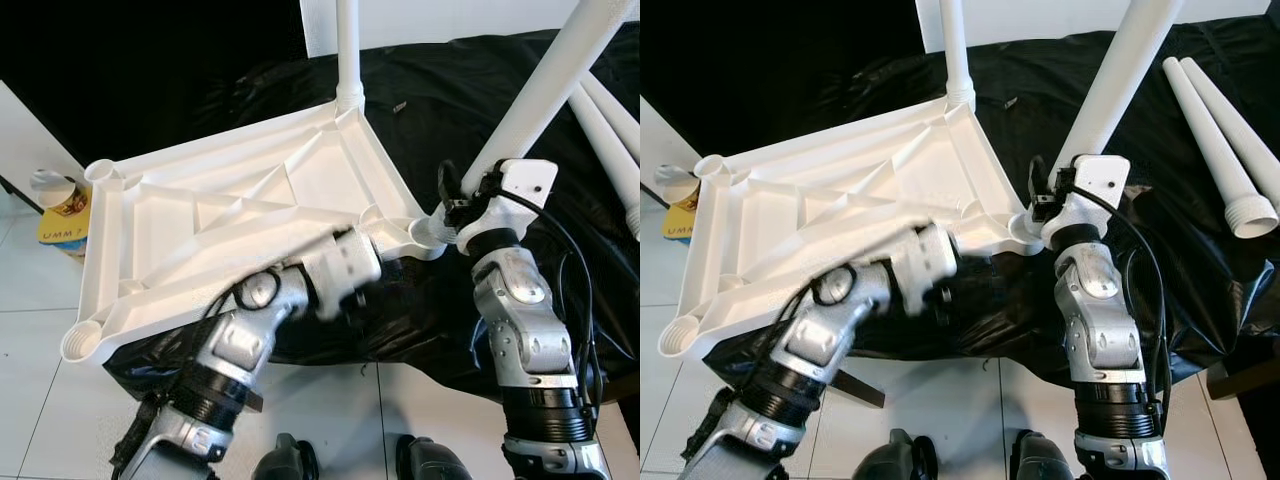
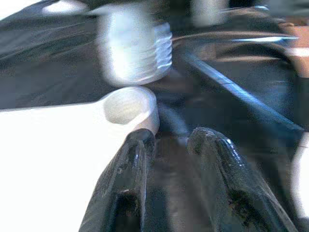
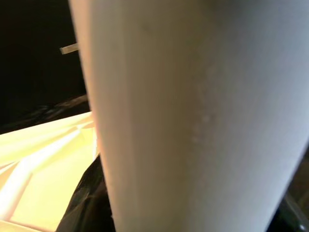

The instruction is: Building children table

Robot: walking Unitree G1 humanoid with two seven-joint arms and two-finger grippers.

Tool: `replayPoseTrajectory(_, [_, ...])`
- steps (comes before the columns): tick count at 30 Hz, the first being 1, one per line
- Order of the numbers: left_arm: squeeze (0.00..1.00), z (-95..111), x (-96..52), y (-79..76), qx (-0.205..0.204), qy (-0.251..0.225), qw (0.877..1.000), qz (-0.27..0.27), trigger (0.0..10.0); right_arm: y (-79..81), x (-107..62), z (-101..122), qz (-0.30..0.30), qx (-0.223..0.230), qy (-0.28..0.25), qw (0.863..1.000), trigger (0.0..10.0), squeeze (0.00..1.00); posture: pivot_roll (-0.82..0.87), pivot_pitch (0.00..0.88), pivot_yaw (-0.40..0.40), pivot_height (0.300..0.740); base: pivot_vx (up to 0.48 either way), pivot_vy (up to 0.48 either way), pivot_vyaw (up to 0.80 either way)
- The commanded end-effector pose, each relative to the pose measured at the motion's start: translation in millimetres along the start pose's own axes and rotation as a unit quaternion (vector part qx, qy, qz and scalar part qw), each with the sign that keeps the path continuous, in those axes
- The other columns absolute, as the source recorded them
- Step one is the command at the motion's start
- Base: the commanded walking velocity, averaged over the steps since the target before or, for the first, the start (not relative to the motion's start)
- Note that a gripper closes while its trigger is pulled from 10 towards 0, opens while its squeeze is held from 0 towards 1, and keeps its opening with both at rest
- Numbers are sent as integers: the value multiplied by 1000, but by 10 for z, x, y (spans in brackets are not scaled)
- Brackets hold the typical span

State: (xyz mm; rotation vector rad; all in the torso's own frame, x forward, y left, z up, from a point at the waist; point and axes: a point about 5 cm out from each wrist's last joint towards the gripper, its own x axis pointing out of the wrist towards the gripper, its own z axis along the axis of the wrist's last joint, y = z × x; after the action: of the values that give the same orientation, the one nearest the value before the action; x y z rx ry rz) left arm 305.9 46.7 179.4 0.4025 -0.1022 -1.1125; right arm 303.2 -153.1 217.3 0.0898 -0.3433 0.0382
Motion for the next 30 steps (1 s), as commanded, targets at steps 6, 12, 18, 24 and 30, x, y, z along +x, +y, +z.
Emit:
replayPoseTrajectory(6, [1000,-130,-74,144,-44,21,997,55,10000,18,0,3,4,1,-8,1000,10000,0,-11,96,92,740,0,0,0])
replayPoseTrajectory(12, [0,-280,-112,156,-20,68,996,55,10000,-47,-43,-14,-7,-6,-4,1000,10000,0,-22,97,99,740,0,0,0])
replayPoseTrajectory(18, [0,-458,-156,145,-16,125,991,36,10000,-121,-76,-15,-19,-16,-2,1000,10000,0,-28,107,104,740,0,0,0])
replayPoseTrajectory(24, [0,-584,-146,188,-19,162,985,52,10000,-144,-77,0,-25,-20,-5,999,10000,0,-36,120,111,740,0,0,0])
replayPoseTrajectory(30, [0,-630,-128,236,-24,172,983,62,0,-164,-81,13,-31,-24,-6,999,10000,0,-44,133,114,740,0,0,0])
